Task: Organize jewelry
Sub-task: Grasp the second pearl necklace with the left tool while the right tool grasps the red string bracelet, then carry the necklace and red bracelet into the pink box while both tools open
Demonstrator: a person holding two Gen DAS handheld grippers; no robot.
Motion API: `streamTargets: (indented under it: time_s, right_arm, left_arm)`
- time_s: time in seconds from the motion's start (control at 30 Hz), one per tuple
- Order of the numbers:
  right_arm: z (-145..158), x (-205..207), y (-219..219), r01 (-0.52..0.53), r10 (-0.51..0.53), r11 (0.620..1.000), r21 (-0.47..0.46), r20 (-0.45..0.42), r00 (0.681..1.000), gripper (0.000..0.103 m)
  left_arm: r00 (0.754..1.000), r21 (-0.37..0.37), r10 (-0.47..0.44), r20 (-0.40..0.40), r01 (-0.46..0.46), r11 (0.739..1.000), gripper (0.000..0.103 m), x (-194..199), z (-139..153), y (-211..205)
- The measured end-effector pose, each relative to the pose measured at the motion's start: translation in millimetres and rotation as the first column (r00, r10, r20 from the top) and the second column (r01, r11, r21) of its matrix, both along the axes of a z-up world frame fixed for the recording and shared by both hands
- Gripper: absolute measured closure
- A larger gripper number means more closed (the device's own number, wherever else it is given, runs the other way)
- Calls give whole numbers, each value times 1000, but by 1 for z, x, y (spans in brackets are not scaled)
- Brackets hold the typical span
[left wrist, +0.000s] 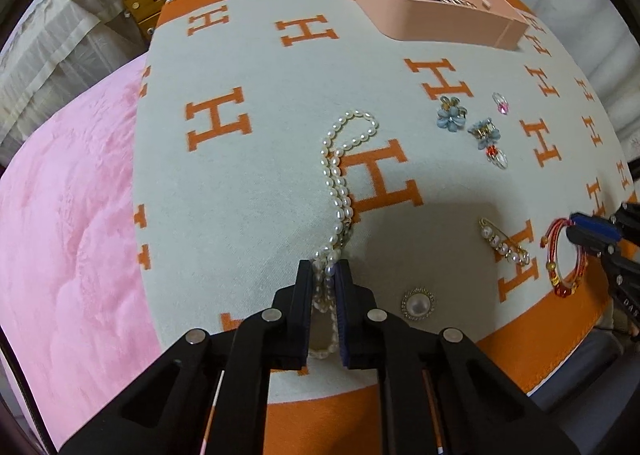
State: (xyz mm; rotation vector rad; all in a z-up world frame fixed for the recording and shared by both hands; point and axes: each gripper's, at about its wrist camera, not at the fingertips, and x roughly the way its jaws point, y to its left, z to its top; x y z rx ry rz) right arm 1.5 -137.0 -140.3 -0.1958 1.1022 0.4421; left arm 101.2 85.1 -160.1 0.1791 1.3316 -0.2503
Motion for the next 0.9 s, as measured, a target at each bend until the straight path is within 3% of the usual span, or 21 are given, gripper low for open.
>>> streamTargets:
  time_s: [0.13, 0.4, 0.7, 0.9]
  right_arm:
    - [0, 1, -2, 18, -18, 1000, 16, -9, 1000, 96]
    - [12, -1, -2, 21, -21, 999, 44, 2, 1000, 97]
    - [80, 13, -13, 50, -65, 993, 107, 149, 987, 97]
    - [132, 42, -27, 109, -136, 988, 112, 272, 953, 97]
  left_arm:
    - [999, -43, 47, 23, -46, 998, 96, -4, 17, 3]
    - [983, -135, 90, 158, -68, 989, 96, -11, 94, 2]
    - [943, -194, 91, 321, -28, 981, 96, 1, 182, -18]
    - [906, -196, 67, 418, 18, 980, 96, 21, 235, -48]
